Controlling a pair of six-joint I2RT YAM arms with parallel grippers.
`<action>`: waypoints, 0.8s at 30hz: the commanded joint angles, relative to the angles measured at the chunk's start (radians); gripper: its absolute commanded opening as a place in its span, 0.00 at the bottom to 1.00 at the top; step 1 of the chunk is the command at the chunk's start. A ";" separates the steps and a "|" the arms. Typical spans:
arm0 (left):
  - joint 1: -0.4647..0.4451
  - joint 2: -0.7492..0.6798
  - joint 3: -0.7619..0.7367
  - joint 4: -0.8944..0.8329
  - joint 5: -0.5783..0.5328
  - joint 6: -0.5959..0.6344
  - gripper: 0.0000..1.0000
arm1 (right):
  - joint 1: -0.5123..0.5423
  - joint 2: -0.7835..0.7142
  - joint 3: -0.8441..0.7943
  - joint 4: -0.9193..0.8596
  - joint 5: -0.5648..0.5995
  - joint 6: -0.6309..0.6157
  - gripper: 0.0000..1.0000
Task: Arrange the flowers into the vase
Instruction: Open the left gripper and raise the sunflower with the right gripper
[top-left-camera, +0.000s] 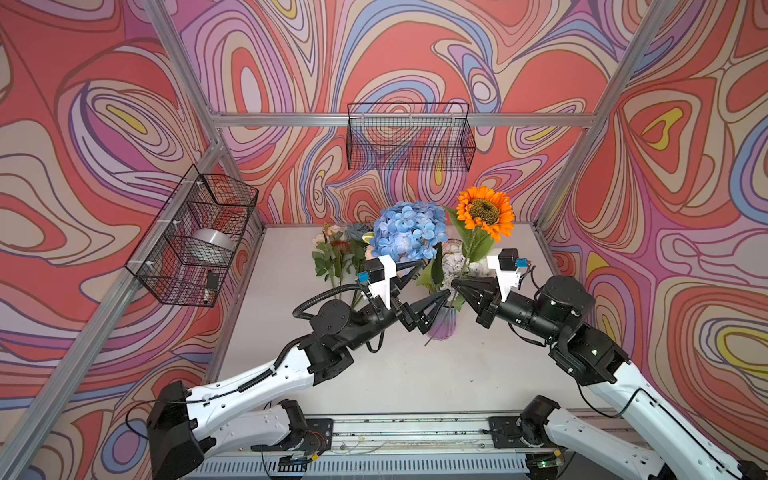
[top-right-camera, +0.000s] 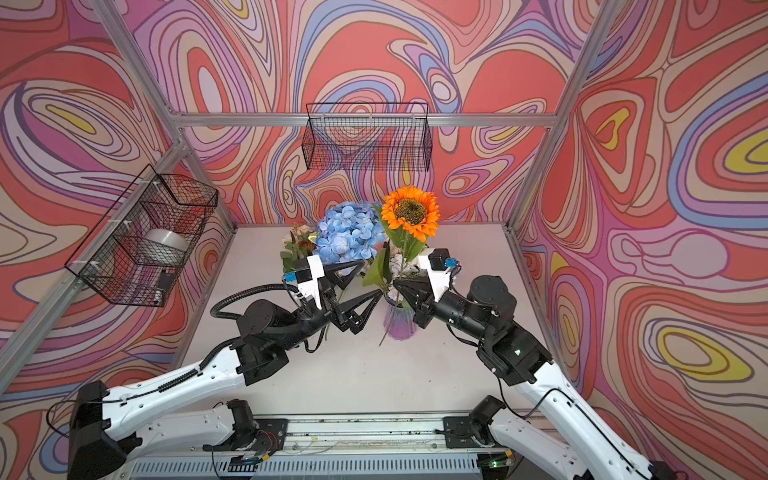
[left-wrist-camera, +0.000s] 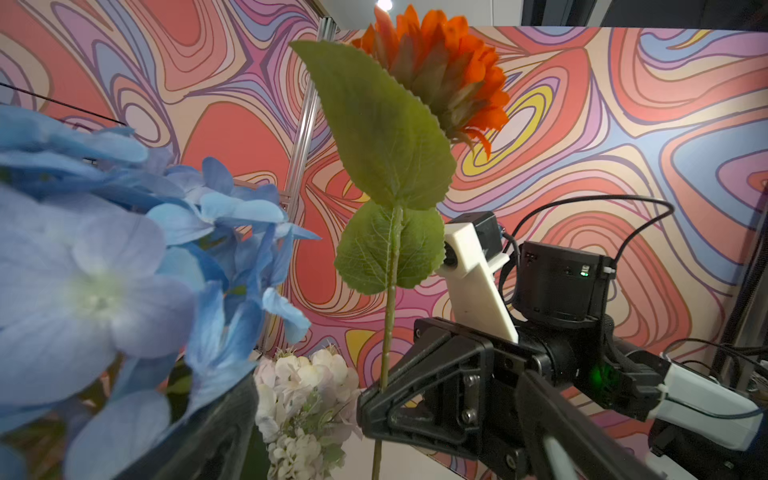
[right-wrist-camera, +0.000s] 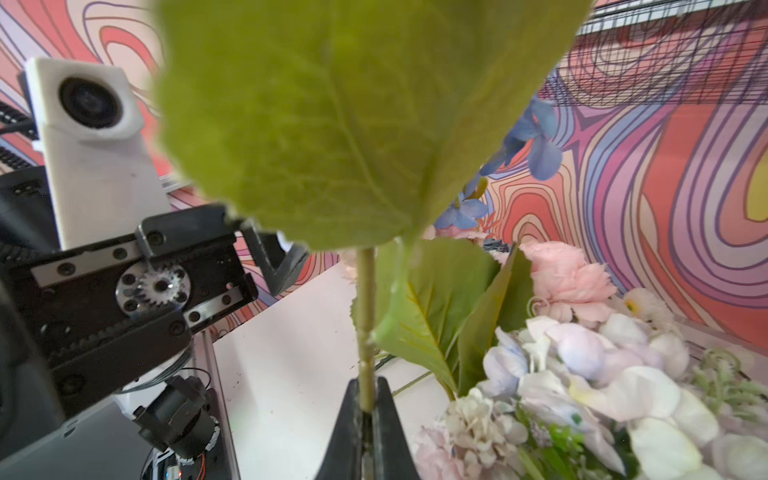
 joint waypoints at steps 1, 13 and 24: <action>-0.005 -0.006 -0.027 -0.021 -0.079 -0.018 1.00 | 0.002 -0.005 0.061 -0.002 0.096 -0.077 0.00; -0.006 0.015 -0.050 0.014 -0.132 -0.024 1.00 | 0.002 0.013 0.208 -0.030 0.173 -0.216 0.00; -0.005 0.015 -0.064 0.022 -0.170 -0.022 1.00 | 0.002 0.084 0.251 0.038 0.169 -0.323 0.00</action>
